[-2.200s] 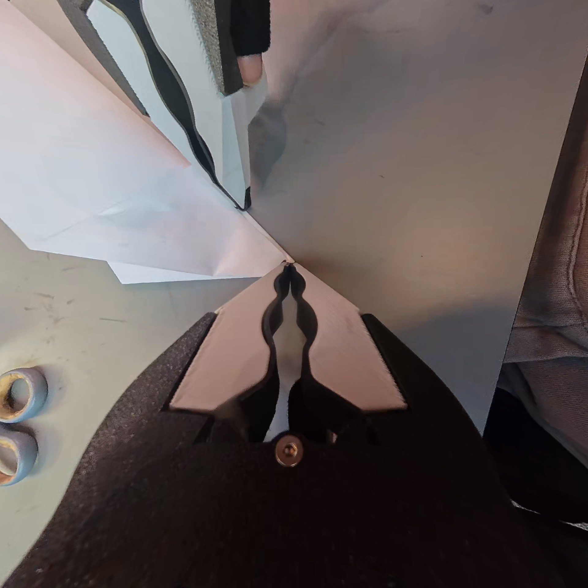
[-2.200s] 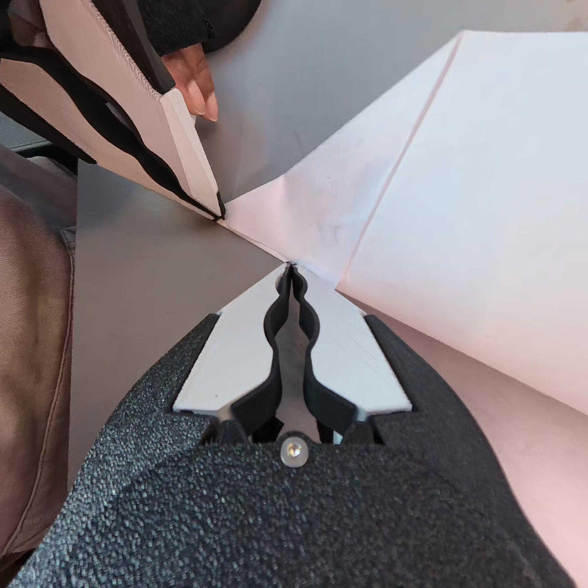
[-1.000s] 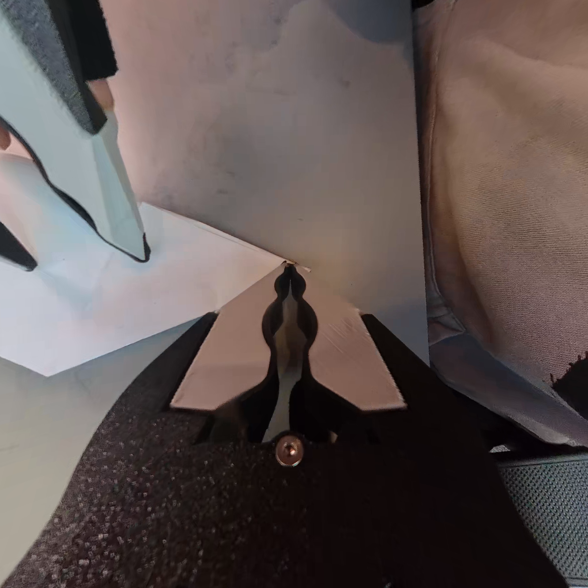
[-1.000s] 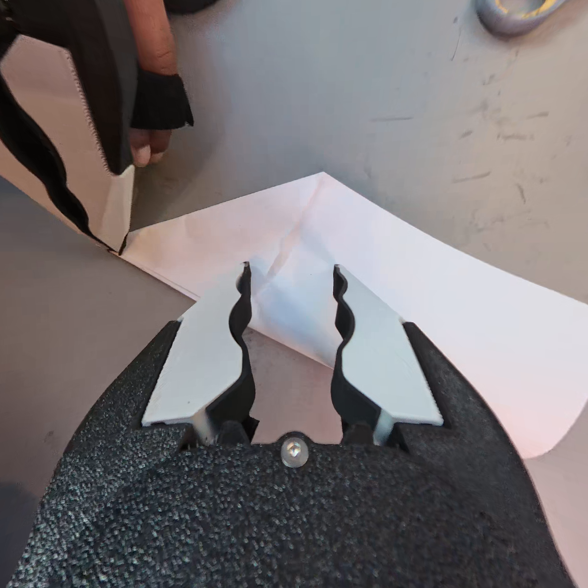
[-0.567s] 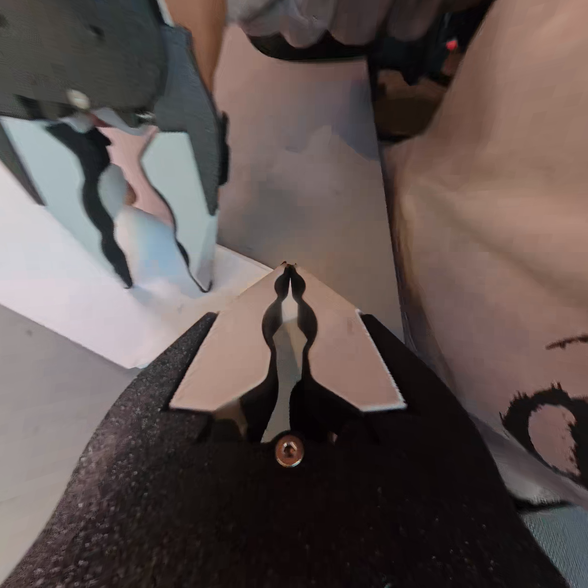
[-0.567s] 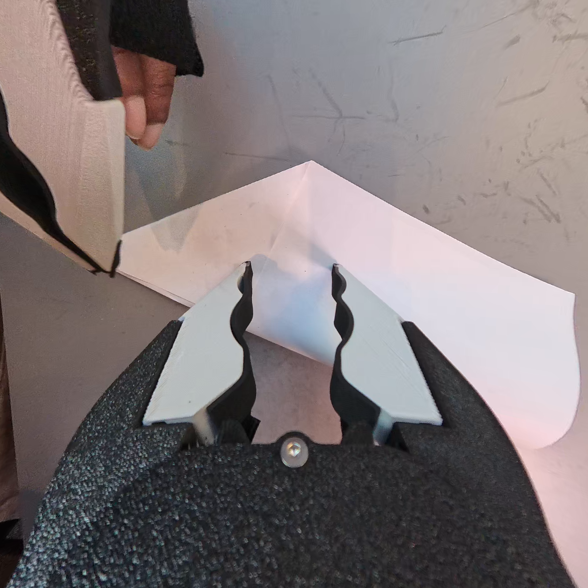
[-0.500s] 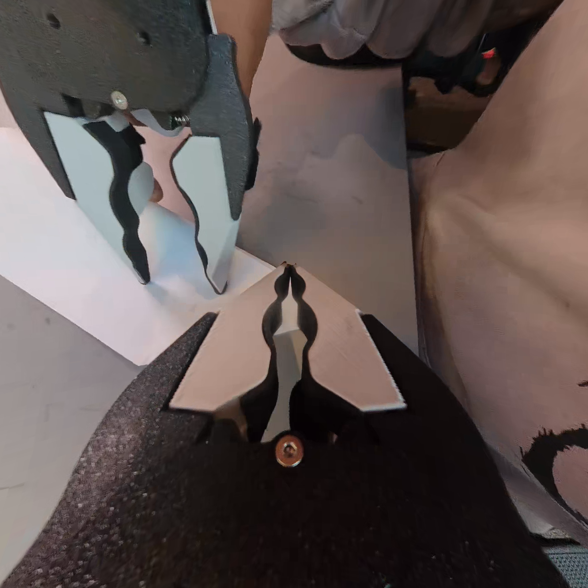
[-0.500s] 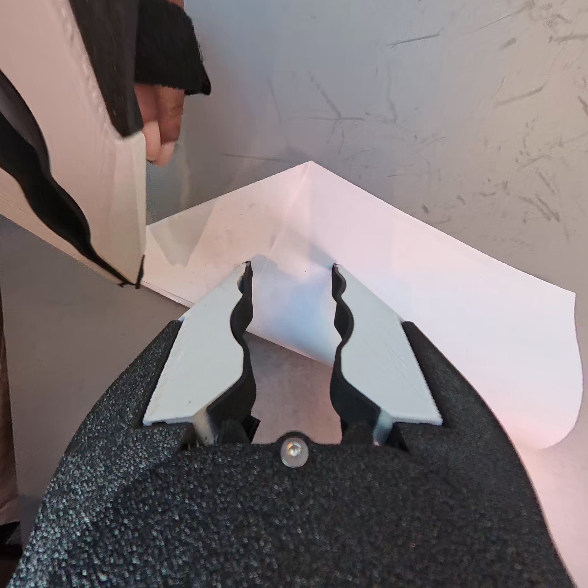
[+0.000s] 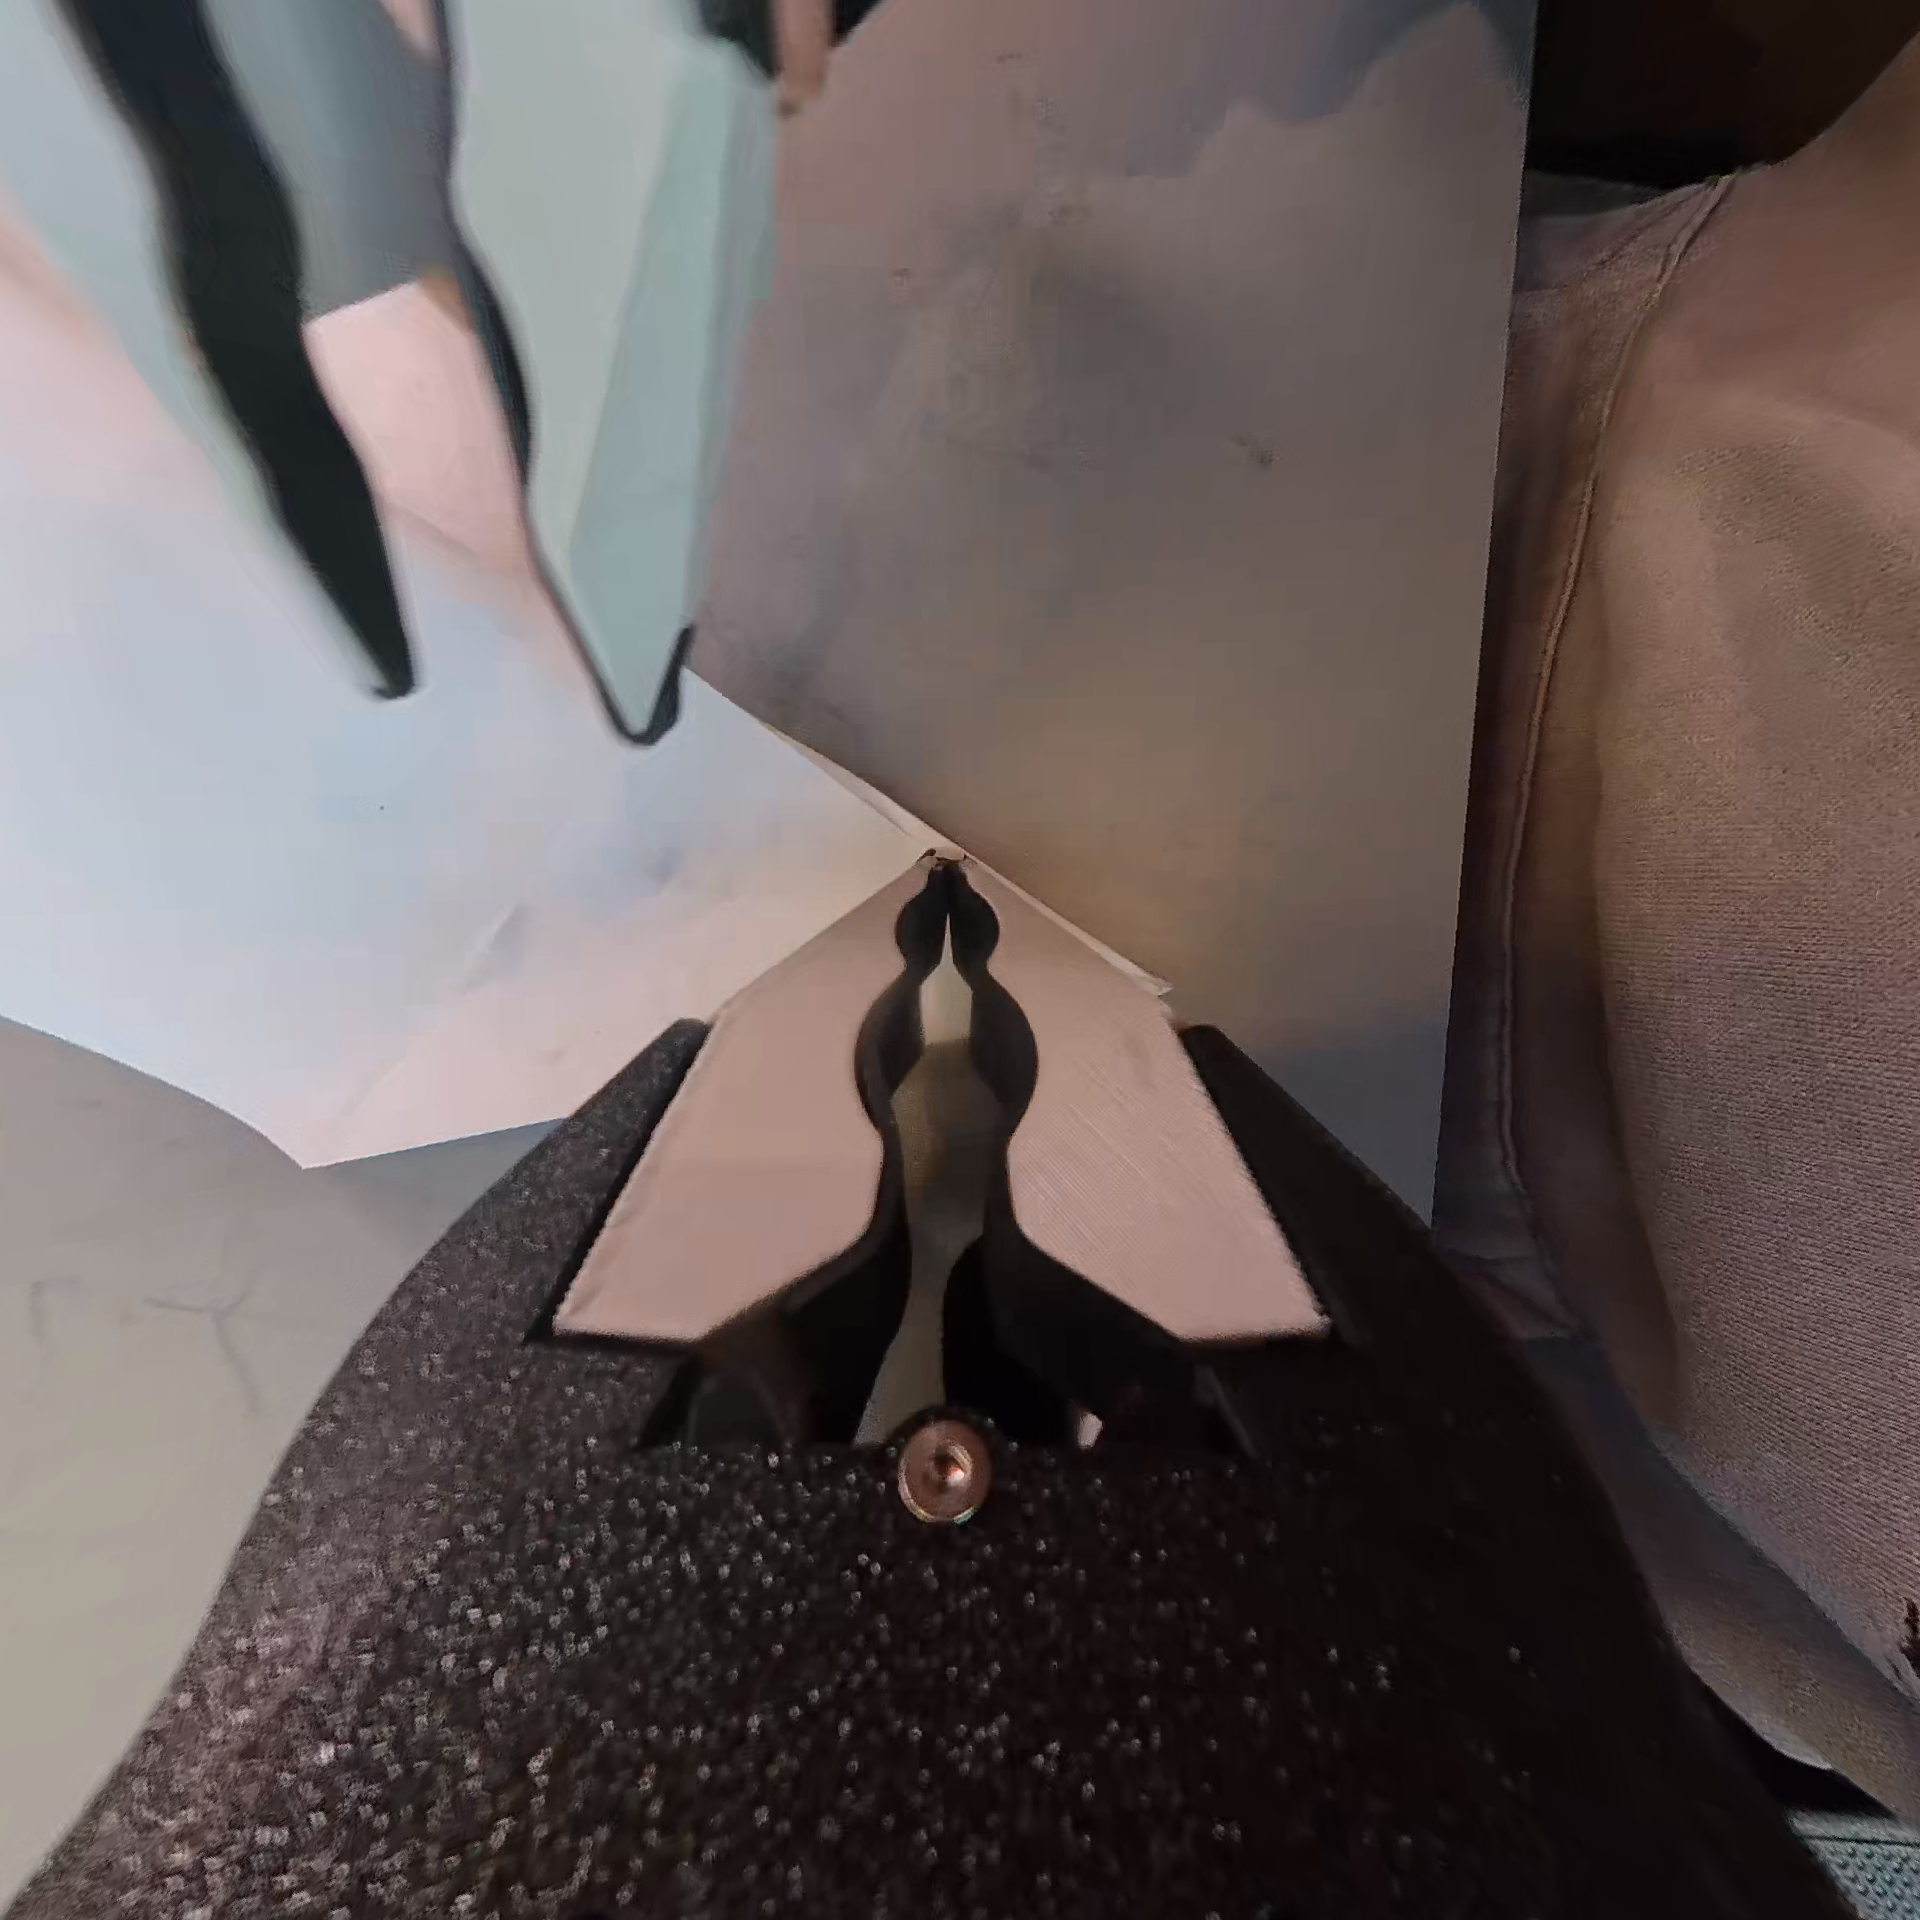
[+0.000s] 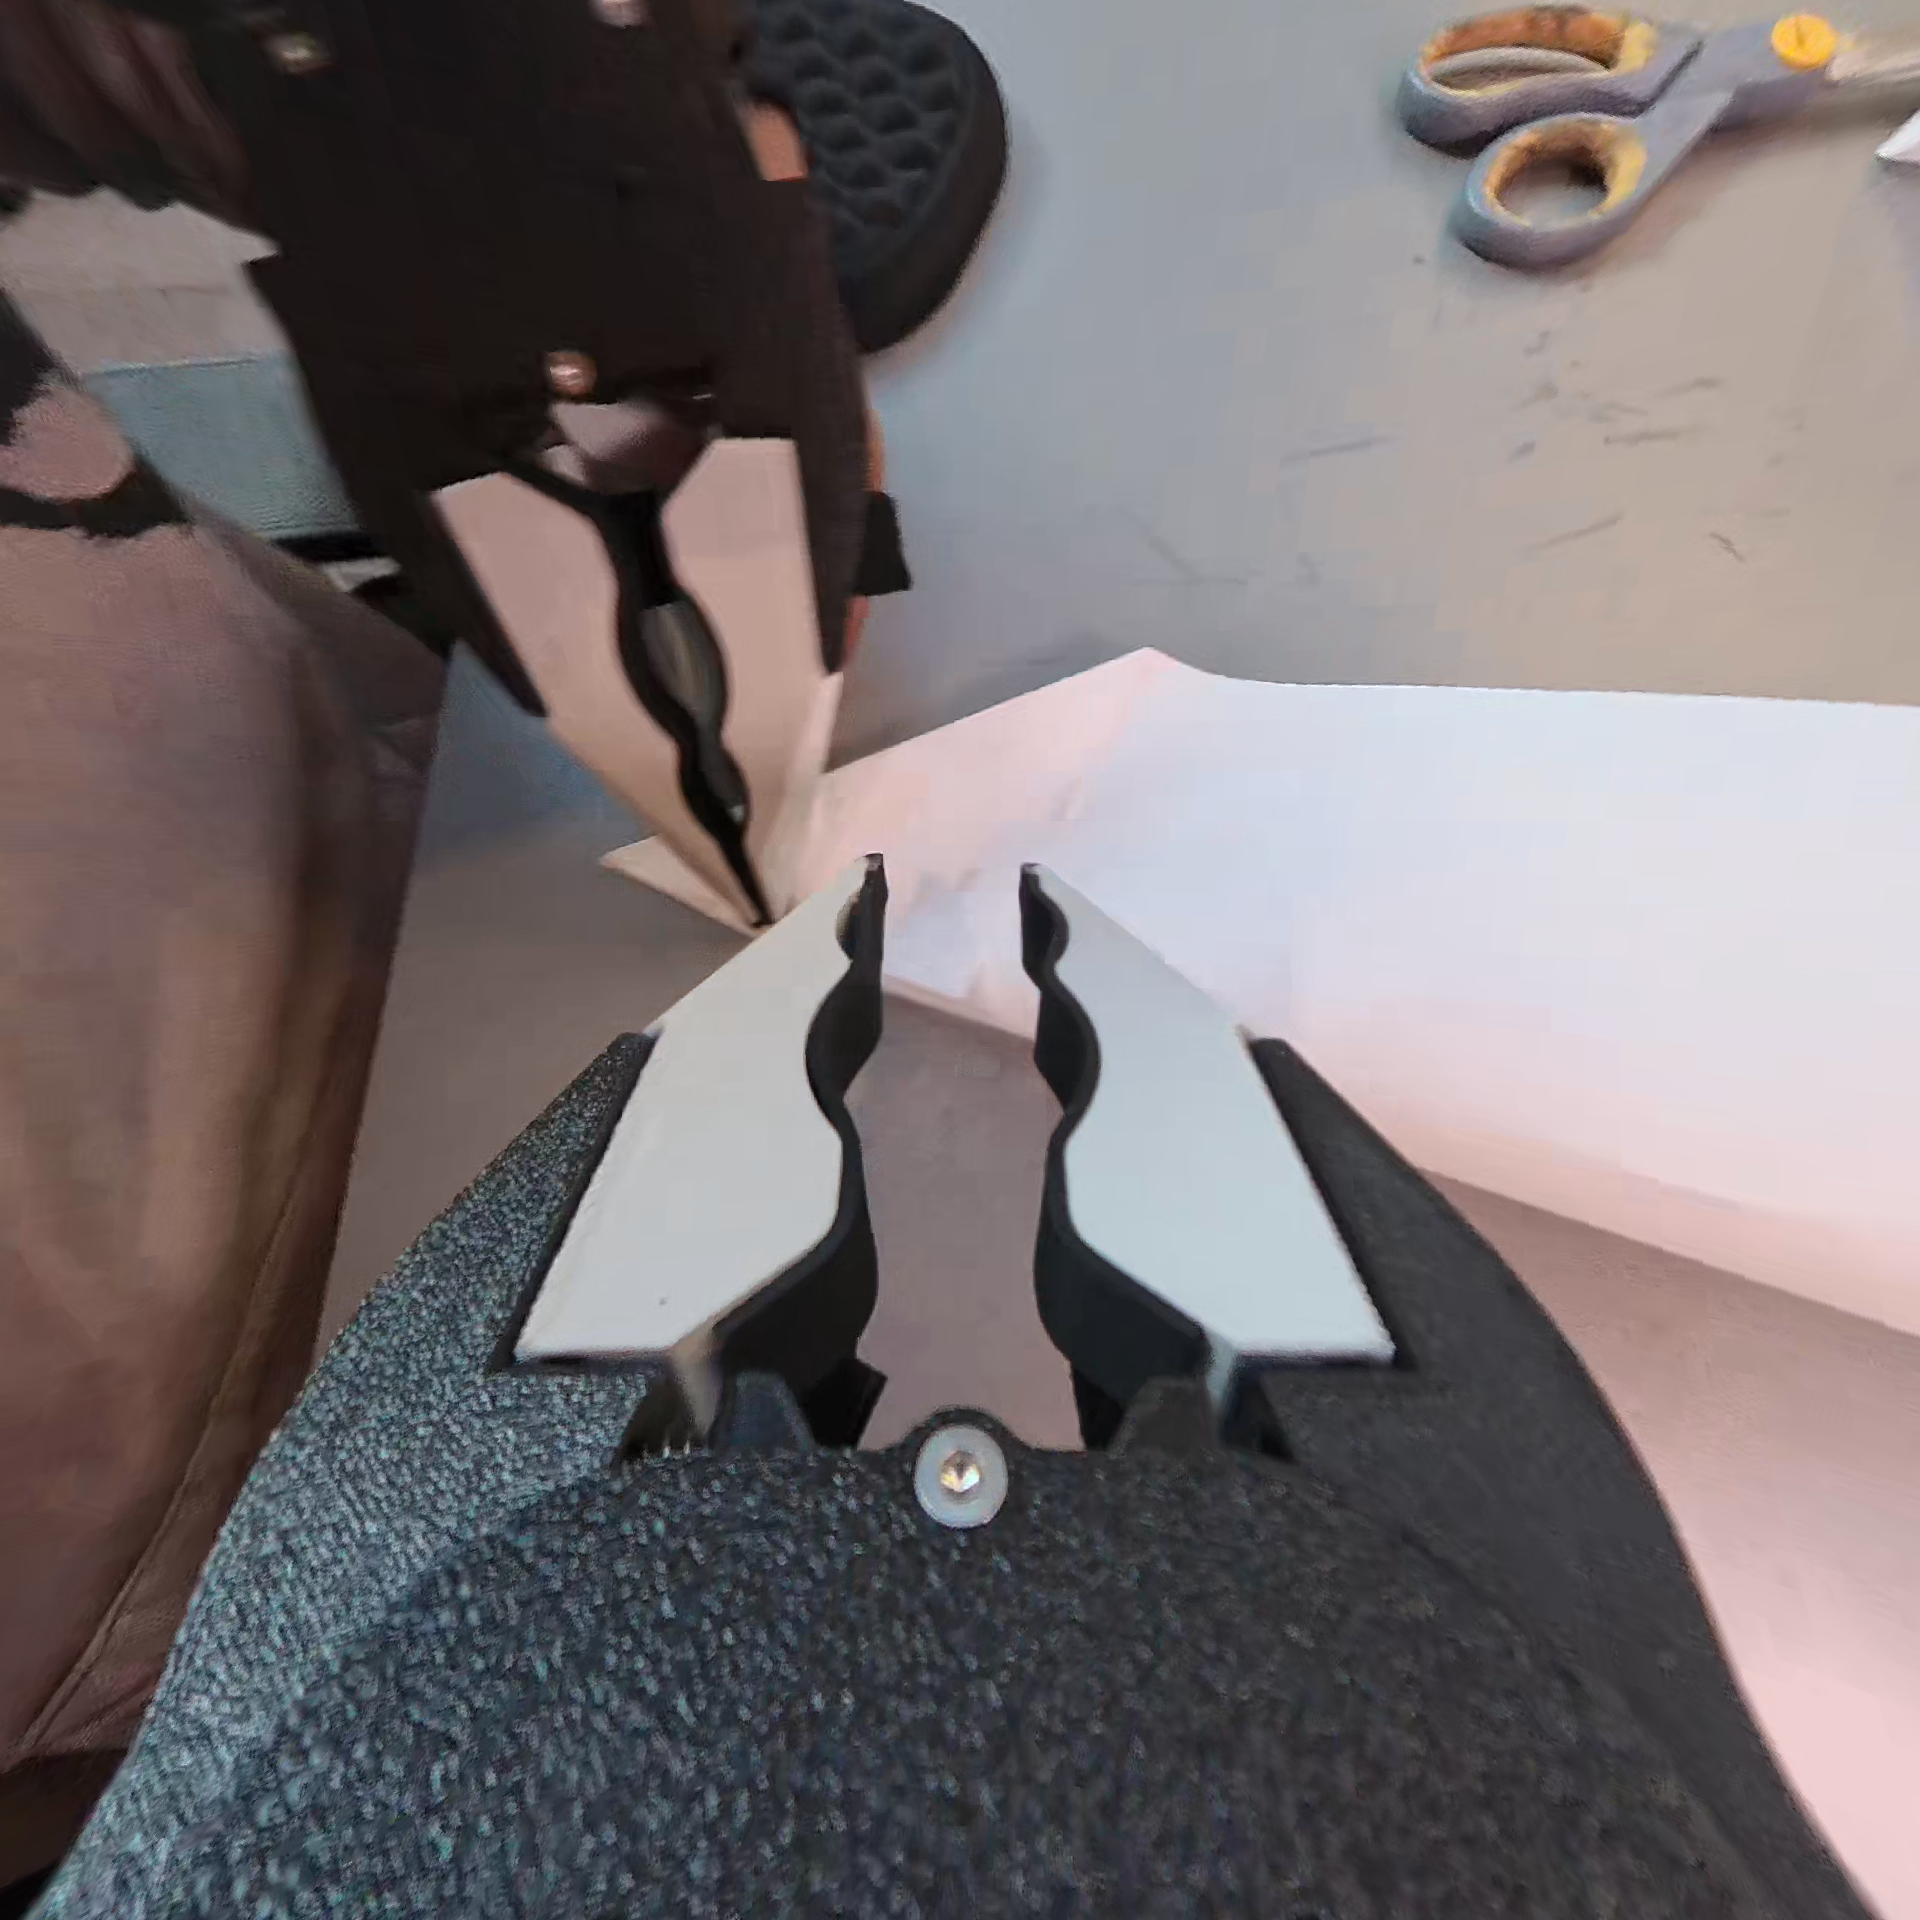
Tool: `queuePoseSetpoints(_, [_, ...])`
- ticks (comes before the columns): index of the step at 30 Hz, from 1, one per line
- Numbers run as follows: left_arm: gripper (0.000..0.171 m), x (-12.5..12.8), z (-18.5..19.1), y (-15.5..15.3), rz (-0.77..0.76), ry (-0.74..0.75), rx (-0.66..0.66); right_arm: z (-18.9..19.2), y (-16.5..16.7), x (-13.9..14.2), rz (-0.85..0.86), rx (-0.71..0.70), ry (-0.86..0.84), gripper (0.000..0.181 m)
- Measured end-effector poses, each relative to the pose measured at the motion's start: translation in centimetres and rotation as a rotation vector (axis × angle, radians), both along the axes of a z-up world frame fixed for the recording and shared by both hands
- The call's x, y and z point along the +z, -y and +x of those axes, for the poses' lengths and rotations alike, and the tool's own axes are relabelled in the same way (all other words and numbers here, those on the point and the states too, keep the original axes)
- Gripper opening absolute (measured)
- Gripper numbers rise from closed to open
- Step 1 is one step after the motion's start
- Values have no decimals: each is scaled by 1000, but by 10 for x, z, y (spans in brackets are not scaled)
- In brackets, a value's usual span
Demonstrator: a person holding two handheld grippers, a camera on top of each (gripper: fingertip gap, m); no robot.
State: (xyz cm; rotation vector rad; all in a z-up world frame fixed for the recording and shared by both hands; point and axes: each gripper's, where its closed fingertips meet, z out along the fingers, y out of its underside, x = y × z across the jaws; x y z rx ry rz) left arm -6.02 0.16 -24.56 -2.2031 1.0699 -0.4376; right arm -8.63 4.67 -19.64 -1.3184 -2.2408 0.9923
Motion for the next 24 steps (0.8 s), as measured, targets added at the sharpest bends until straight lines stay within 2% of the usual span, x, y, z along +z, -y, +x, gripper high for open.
queuePoseSetpoints(3, [0, 0, 0, 0, -22, 14, 1, 20, 20, -14, 49, 42, 24, 17])
queuePoseSetpoints(7, [0, 0, 0, 0, -36, 20, 0, 22, 14, -42, 113, -14, 92, 15])
queuePoseSetpoints(10, [0, 0, 0, 0, -28, 19, 2, 20, 11, -47, 129, -31, 116, 8])
queuePoseSetpoints(16, [0, 1, 1, 0, -84, 35, 8, 20, 11, -48, 129, -21, 149, 7])
queuePoseSetpoints(20, [0, 15, 7, -16, -80, 135, 92, 20, 11, -48, 96, -46, 137, 7])
queuePoseSetpoints(24, [0, 2, 3, -20, -47, 32, 103, 20, 11, -48, 100, -57, 124, 7])
